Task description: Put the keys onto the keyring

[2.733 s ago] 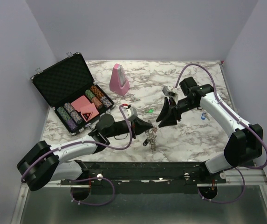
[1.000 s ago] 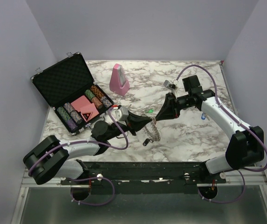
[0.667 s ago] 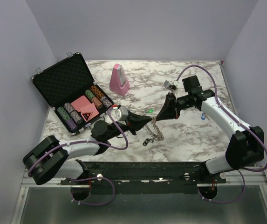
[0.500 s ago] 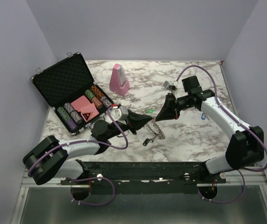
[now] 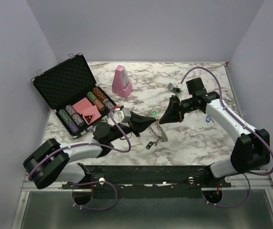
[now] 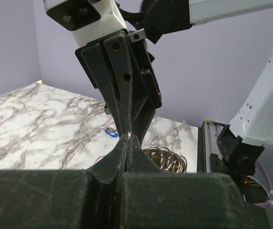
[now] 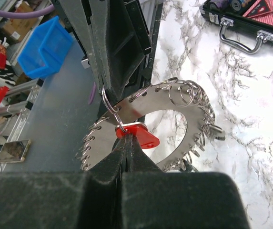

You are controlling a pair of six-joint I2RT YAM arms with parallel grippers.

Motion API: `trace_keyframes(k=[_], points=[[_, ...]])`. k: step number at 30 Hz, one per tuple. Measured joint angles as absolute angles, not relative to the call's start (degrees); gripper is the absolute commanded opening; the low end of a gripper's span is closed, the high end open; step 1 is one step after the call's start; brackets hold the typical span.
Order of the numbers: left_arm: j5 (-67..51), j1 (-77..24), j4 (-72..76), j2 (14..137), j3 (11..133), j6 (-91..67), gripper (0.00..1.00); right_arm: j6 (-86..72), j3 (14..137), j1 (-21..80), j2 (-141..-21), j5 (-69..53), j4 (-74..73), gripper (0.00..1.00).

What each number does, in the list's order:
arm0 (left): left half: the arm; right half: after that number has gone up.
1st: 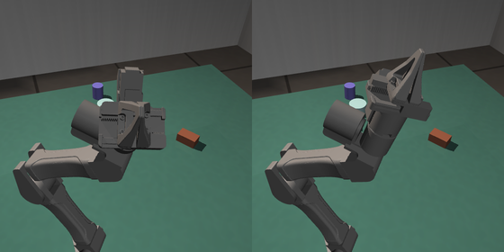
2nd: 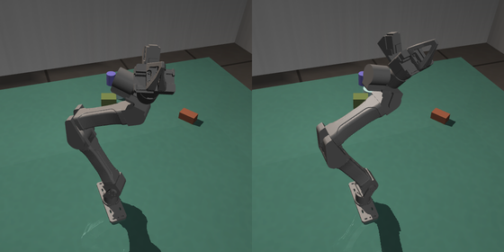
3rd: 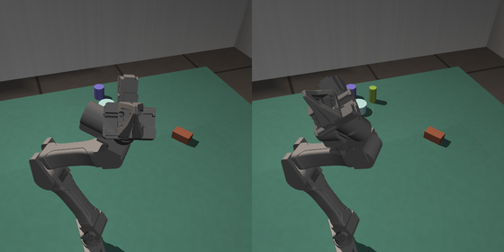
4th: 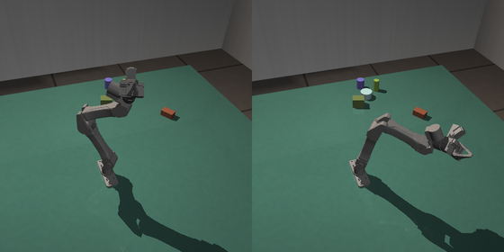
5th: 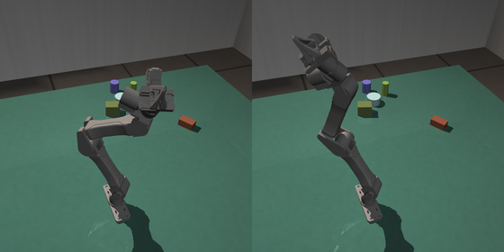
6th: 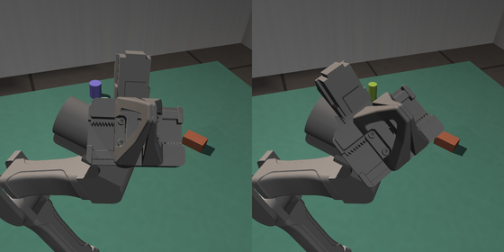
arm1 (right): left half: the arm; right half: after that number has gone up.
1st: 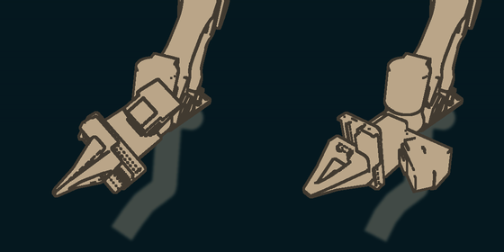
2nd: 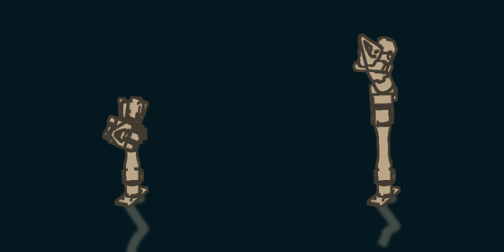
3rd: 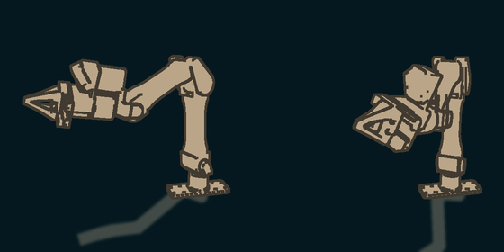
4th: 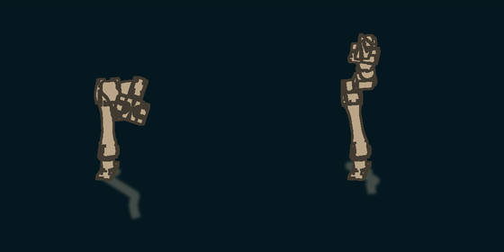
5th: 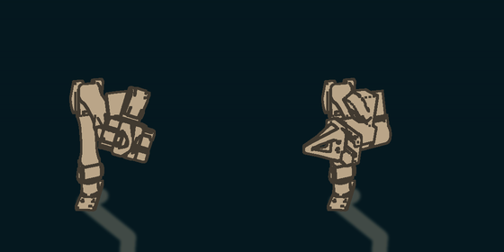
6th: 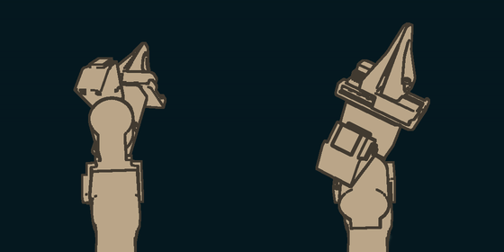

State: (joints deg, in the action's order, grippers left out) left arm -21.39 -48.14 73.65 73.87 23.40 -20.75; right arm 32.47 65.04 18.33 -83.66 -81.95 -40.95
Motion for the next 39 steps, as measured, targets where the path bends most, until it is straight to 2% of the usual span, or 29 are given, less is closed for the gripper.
trace_keyframes(k=[3, 5, 10, 22, 39], points=[[-21.4, -48.1, 73.6, 73.9, 23.7, -20.7, 0.00, 32.7, 65.0, 18.3, -83.7, -81.9, -41.4, 0.22], [-21.4, -48.1, 73.6, 73.8, 23.8, -20.6, 0.00, 32.9, 65.0, 18.3, -83.7, -81.9, -41.7, 0.28], [-21.4, -48.1, 73.6, 73.6, 23.7, -20.1, 0.00, 33.9, 65.1, 18.3, -83.7, -81.9, -42.5, 0.36], [-23.4, -48.1, 73.7, 73.0, 23.6, -19.8, 0.00, 36.9, 65.3, 17.9, -83.5, -82.0, -43.6, 0.40], [-25.8, -48.1, 73.6, 74.0, 23.6, -20.2, 0.00, 37.5, 65.3, 17.5, -82.8, -83.7, -44.4, 0.37]])
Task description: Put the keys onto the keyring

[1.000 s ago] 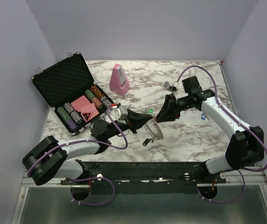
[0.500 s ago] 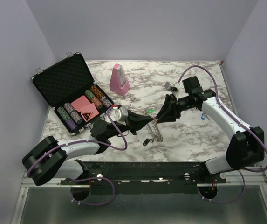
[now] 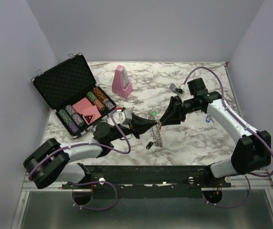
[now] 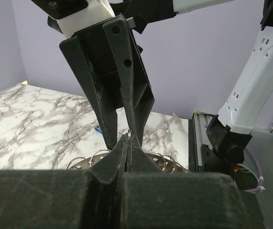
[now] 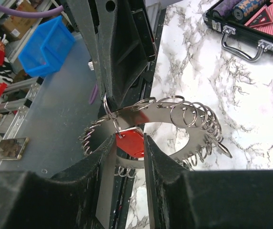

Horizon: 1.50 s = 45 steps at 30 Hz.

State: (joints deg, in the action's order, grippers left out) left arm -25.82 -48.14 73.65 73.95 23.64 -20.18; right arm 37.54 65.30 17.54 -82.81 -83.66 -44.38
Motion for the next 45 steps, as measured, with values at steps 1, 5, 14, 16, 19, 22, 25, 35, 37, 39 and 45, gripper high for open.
trace_keyframes(k=[1, 5, 14, 16, 19, 22, 25, 35, 37, 39, 45], points=[[-25.8, -48.1, 73.6, 74.0, 23.6, -20.2, 0.00, 37.6, 65.3, 17.5, -82.8, -83.7, -44.6, 0.36], [-25.8, -48.1, 73.6, 74.1, 23.6, -20.1, 0.00, 38.1, 65.3, 17.5, -82.8, -83.7, -45.2, 0.33], [-25.8, -48.1, 73.6, 74.2, 23.7, -19.9, 0.00, 38.7, 65.3, 17.5, -82.8, -83.9, -46.2, 0.25], [-25.8, -48.1, 73.6, 74.3, 23.7, -19.8, 0.00, 38.7, 65.3, 17.5, -82.8, -83.9, -46.3, 0.24], [-25.9, -48.1, 73.6, 74.7, 23.7, -19.8, 0.00, 38.7, 65.3, 17.5, -82.8, -83.9, -46.3, 0.21], [-26.0, -48.1, 73.6, 75.1, 23.7, -19.8, 0.00, 38.7, 65.3, 17.5, -82.8, -84.0, -46.4, 0.18], [-26.2, -48.1, 73.6, 75.2, 23.8, -19.8, 0.00, 38.7, 65.3, 17.5, -82.8, -84.1, -46.4, 0.11], [-25.9, -48.1, 73.6, 75.3, 24.0, -19.6, 0.00, 39.0, 65.3, 17.5, -82.5, -84.2, -46.5, 0.00], [-25.5, -48.1, 73.7, 75.5, 24.0, -19.7, 0.00, 38.3, 65.3, 17.5, -82.4, -84.2, -46.1, 0.00], [-25.3, -48.1, 73.8, 76.0, 24.3, -19.7, 0.00, 36.9, 65.3, 17.5, -82.4, -84.2, -45.1, 0.00], [-24.8, -48.1, 74.2, 78.2, 25.6, -20.8, 0.00, 30.8, 63.1, 17.3, -82.0, -84.1, -39.1, 0.00]])
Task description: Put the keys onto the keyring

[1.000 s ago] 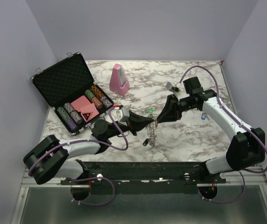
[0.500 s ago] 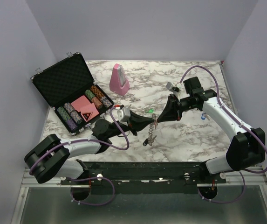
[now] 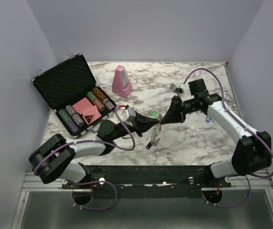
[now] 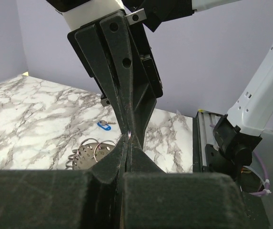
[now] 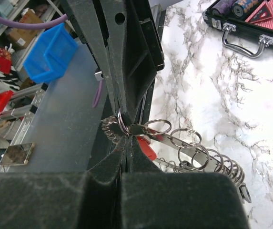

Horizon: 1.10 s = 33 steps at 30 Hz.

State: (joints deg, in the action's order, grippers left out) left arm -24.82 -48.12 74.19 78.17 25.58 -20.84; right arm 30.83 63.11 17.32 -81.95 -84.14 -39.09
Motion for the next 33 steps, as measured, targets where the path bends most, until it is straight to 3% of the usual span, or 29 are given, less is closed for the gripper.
trace_keyframes(k=[26, 33], points=[[-22.5, -48.1, 74.5, 78.7, 25.8, -23.5, 0.00, 21.0, 60.7, 17.9, -82.0, -84.2, -29.4, 0.01], [-22.5, -48.1, 74.1, 78.7, 26.8, -23.7, 0.00, 20.5, 60.7, 18.0, -82.0, -84.3, -28.6, 0.09]])
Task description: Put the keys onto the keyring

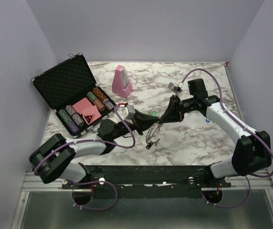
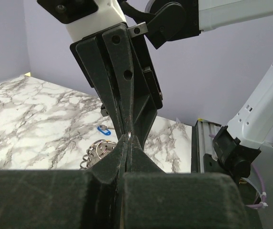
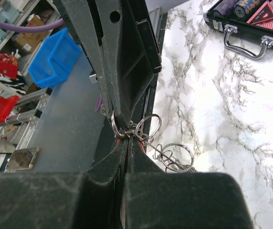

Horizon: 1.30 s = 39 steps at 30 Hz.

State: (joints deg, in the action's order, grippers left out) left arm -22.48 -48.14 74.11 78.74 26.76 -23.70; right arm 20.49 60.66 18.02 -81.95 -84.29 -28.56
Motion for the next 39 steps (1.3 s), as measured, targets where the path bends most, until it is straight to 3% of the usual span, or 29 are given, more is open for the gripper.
trace_keyframes(k=[8, 19, 27, 39], points=[[-22.5, -48.1, 74.0, 78.6, 26.9, -23.3, 0.00, 21.2, 60.7, 18.1, -81.9, -84.3, -29.0, 0.31], [-22.5, -48.1, 74.1, 74.2, 23.2, -22.2, 0.00, 36.5, 64.7, 17.9, -81.8, -84.1, -42.3, 0.46], [-22.7, -48.1, 74.1, 74.8, 23.2, -22.7, 0.00, 47.7, 64.8, 17.9, -81.7, -84.3, -50.1, 0.45], [-23.0, -48.9, 74.0, 77.9, 24.2, -23.8, 0.00, 50.6, 64.8, 17.9, -81.7, -84.4, -51.7, 0.41]])
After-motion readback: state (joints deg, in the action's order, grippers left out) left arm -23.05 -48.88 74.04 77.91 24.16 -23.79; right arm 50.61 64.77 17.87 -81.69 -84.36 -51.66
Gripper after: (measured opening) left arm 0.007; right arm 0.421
